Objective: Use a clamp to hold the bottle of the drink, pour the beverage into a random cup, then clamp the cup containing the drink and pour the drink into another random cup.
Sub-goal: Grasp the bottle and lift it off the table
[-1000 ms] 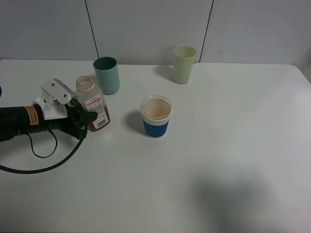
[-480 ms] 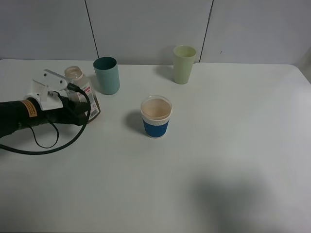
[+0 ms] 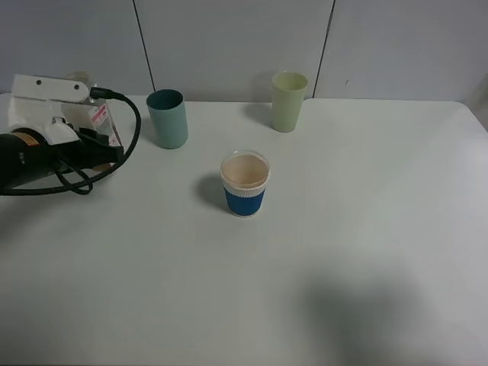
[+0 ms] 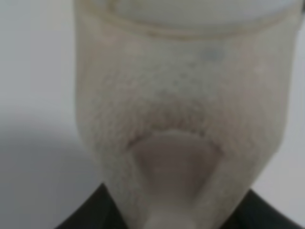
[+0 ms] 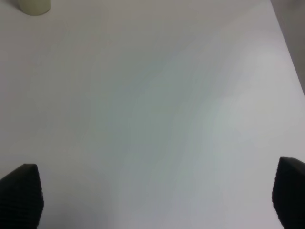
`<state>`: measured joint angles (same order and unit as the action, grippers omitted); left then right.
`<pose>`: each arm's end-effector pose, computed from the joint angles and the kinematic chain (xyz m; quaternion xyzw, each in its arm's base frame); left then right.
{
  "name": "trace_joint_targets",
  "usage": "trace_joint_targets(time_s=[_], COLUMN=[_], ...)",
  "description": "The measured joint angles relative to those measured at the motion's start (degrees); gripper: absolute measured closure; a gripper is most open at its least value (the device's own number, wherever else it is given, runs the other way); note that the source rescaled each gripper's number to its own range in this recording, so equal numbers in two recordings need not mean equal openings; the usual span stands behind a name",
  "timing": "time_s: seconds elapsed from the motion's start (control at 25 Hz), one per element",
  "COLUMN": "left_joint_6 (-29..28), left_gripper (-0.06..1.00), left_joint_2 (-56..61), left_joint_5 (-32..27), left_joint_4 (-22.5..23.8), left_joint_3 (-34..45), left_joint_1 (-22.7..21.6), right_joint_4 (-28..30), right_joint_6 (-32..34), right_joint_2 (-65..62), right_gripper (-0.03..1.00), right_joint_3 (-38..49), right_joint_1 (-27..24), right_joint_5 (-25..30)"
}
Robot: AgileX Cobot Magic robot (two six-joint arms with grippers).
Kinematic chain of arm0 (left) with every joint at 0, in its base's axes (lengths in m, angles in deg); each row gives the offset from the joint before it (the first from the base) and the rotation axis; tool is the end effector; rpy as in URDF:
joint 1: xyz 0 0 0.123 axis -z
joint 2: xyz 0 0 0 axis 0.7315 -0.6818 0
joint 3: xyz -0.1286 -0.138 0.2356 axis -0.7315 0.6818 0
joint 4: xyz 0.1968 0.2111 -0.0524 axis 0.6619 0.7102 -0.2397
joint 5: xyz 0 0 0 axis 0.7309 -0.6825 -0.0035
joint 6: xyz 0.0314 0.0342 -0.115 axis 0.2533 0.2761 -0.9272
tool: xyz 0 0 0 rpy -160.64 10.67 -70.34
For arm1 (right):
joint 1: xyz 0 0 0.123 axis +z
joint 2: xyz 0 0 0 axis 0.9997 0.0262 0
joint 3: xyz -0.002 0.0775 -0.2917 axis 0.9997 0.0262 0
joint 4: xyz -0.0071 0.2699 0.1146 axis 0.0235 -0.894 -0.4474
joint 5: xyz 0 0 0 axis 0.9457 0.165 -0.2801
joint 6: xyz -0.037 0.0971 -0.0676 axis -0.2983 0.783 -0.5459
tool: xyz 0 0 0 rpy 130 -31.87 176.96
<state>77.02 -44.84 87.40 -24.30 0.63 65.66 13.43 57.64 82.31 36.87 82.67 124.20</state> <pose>0.2966 -0.0709 0.1230 0.0487 0.8541 -0.0068 0.5177 0.0426 0.0048 0.2836 -0.0543 0.8525 -0.0425 0.5181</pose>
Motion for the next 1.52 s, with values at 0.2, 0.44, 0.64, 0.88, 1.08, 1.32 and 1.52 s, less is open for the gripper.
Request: trace_joint_targets(time_s=[0.2, 0.44, 0.64, 0.88, 1.08, 1.32, 1.52], left_joint_6=[26.6, 59.4, 68.7, 78.0, 81.8, 87.1, 89.8], left_gripper=[0.9, 0.9, 0.9, 0.9, 0.9, 0.9, 0.9], left_joint_2=[3.3, 4.2, 4.4, 3.9, 2.9, 0.3, -3.5], left_joint_5=[0.0, 7.3, 11.5, 15.6, 17.7, 20.3, 23.0], left_joint_4=[-25.8, -51.7, -58.0, -62.0, -63.1, -64.2, -65.1], left_joint_3=[-0.2, -3.4, -6.3, -10.0, -11.5, -13.4, -16.9], left_joint_1=[6.2, 15.7, 20.5, 25.1, 27.5, 30.6, 32.6], right_joint_4=[0.0, 0.0, 0.0, 0.0, 0.0, 0.2, 0.2], right_joint_6=[0.0, 0.0, 0.0, 0.0, 0.0, 0.0, 0.0], right_joint_2=[0.0, 0.0, 0.0, 0.0, 0.0, 0.0, 0.0], right_gripper=[0.08, 0.08, 0.08, 0.08, 0.08, 0.08, 0.08], right_joint_3=[0.0, 0.0, 0.0, 0.0, 0.0, 0.0, 0.0], right_joint_1=[0.0, 0.0, 0.0, 0.0, 0.0, 0.0, 0.0], right_joint_5=[0.0, 0.0, 0.0, 0.0, 0.0, 0.0, 0.0])
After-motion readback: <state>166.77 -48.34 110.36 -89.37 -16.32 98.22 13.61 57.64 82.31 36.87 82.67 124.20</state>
